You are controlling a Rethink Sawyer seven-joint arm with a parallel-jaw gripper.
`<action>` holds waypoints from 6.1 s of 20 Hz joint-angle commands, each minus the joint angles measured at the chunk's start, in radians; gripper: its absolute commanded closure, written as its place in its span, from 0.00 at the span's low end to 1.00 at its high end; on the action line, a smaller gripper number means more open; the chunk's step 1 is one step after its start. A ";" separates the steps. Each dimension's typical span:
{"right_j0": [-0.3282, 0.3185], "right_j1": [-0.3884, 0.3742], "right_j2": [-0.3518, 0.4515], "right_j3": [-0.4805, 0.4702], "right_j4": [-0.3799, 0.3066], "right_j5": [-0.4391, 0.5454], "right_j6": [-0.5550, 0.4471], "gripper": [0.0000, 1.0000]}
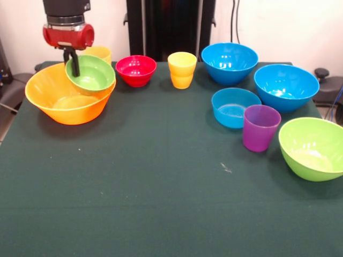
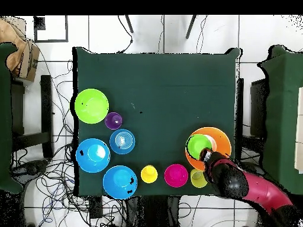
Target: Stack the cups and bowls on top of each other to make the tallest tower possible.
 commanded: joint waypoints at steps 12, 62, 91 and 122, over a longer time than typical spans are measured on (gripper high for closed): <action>-0.009 -0.003 0.109 -0.061 -0.129 0.099 -0.106 1.00; 0.208 -0.109 -0.010 0.003 -0.013 0.126 0.111 0.00; 0.505 -0.015 -0.234 -0.102 0.182 0.056 0.170 0.00; 0.890 -0.017 -0.462 -0.172 0.420 0.174 0.262 0.00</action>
